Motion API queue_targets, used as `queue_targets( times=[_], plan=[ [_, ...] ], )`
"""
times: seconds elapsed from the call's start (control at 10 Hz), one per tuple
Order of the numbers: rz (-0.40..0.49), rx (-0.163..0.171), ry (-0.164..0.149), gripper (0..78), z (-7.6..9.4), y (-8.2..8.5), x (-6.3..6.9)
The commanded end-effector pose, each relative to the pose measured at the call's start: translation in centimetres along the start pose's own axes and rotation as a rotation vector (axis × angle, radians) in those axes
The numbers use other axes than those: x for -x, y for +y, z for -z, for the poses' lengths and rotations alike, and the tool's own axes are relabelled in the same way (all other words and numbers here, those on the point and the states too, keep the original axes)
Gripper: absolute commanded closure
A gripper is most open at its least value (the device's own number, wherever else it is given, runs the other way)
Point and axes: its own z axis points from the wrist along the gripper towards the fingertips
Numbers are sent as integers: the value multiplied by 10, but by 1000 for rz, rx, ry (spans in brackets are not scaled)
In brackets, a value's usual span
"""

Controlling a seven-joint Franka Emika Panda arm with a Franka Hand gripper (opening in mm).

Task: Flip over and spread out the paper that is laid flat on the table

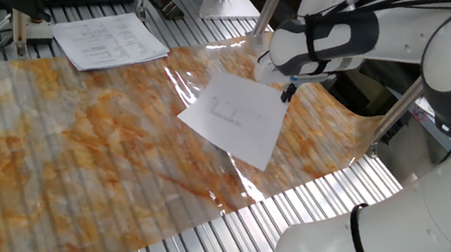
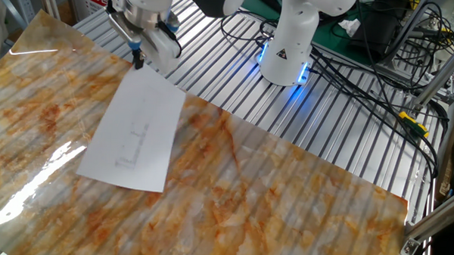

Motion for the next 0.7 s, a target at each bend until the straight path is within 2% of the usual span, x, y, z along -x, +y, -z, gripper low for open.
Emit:
queue_targets(
  times=[0.1,0.6,0.7],
  plan=[
    [18,-23,-7,762,15,-15,4],
    [8,-52,-13,762,25,-13,-2],
    [6,-71,-16,762,30,-12,-6]
  ],
)
